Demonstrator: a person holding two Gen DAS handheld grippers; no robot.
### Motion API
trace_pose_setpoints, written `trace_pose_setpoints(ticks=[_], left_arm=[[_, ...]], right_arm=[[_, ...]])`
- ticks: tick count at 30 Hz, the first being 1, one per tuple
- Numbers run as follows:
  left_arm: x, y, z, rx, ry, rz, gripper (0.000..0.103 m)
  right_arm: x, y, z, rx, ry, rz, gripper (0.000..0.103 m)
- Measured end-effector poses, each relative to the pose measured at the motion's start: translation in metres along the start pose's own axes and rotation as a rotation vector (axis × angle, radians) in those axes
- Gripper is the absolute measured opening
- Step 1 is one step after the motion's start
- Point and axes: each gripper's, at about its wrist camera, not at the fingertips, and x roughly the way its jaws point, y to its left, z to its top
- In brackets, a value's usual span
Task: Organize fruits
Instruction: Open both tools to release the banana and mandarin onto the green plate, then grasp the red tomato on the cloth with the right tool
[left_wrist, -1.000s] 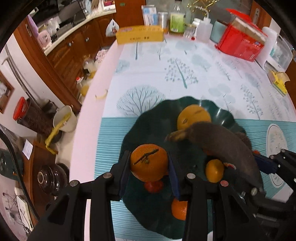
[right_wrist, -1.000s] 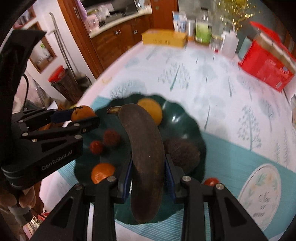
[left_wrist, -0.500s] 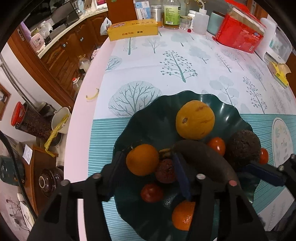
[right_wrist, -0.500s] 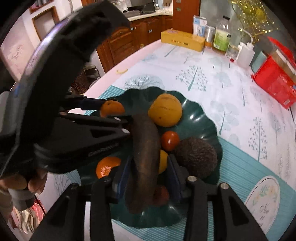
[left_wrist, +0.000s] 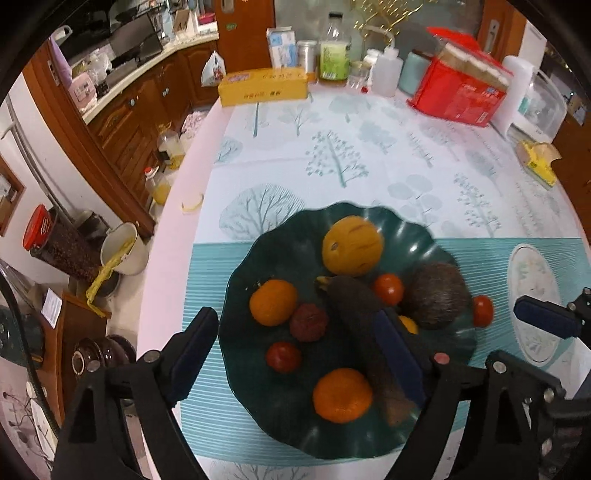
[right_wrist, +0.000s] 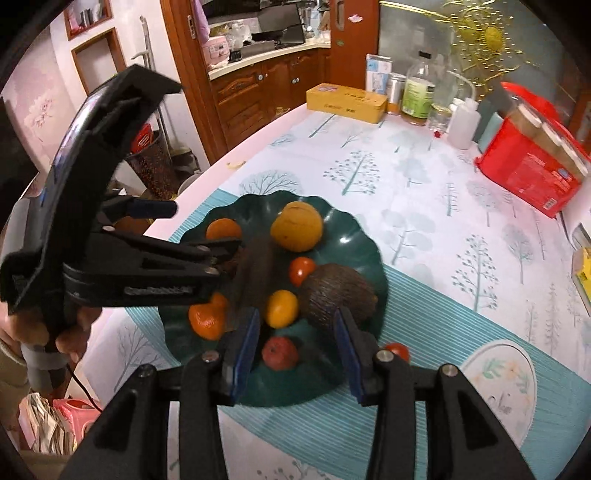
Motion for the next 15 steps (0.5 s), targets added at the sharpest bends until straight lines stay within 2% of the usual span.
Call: trace_pose_setpoints(ticks=[5,10,15], left_arm=[[-0.031,-0.017,0.006,0.016,-0.05,-0.019,0.09],[-0.064,-0.042,0.015,0.027,-0.112,-0.072,0.096],[-0.093,-0.067,0.027,0.031,-0.163,-0.129,0.096]], right_arm=[[-0.022,-0.01,-0.004,0.024,-0.041,-0.03,0.043],[-0.051,-0.021,-0.006,0.026,-0.096,-0.065,0.043],[-0.09,-0.036,-0.004,0.012,-0.172,-0.103,0.043]])
